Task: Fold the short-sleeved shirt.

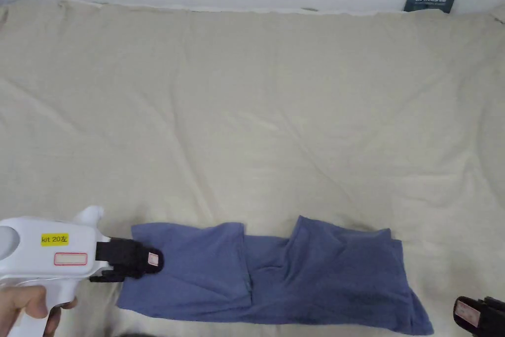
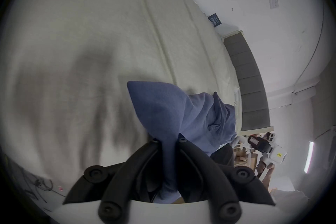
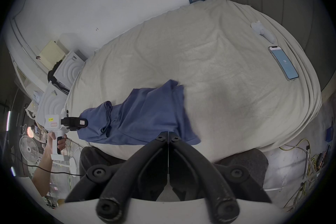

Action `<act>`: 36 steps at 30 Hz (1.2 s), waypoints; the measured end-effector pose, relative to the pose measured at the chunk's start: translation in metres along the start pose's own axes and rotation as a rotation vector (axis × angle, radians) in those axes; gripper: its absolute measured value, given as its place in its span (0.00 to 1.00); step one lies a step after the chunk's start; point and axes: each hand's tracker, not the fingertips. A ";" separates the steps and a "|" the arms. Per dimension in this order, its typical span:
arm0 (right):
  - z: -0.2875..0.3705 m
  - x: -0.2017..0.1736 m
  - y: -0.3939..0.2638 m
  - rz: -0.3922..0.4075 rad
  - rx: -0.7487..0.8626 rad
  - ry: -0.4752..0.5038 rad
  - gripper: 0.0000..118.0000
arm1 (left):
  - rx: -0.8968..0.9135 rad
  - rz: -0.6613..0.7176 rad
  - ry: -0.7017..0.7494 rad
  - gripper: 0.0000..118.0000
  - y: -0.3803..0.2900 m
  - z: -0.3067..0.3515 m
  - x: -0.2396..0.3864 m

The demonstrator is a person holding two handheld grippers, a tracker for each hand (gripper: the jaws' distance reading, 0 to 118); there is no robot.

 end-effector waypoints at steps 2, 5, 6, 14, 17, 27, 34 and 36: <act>0.003 0.005 -0.002 -0.004 0.005 0.002 0.00 | 0.028 -0.018 0.056 0.05 0.005 0.017 0.005; 0.006 0.012 -0.004 -0.014 0.011 0.004 0.00 | 0.042 -0.107 0.200 0.05 0.006 0.036 0.036; 0.007 0.014 -0.005 -0.017 0.012 0.002 0.00 | 0.043 -0.113 0.240 0.05 0.005 0.041 0.052; 0.027 0.025 -0.015 -0.025 0.034 0.018 0.00 | -0.045 -0.465 0.492 0.05 -0.002 0.005 0.191; 0.036 0.028 -0.022 -0.053 0.048 0.046 0.00 | -0.101 -0.526 0.568 0.05 -0.003 -0.025 0.233; 0.036 0.043 -0.048 -0.183 0.034 0.123 0.00 | -0.211 -0.804 0.745 0.63 -0.047 -0.190 0.326; 0.042 0.054 -0.054 -0.244 0.023 0.080 0.00 | -0.136 -0.552 0.351 0.90 -0.073 -0.258 0.373; 0.042 0.058 -0.053 -0.246 0.018 0.068 0.00 | -0.081 -0.534 0.210 0.91 -0.073 -0.230 0.368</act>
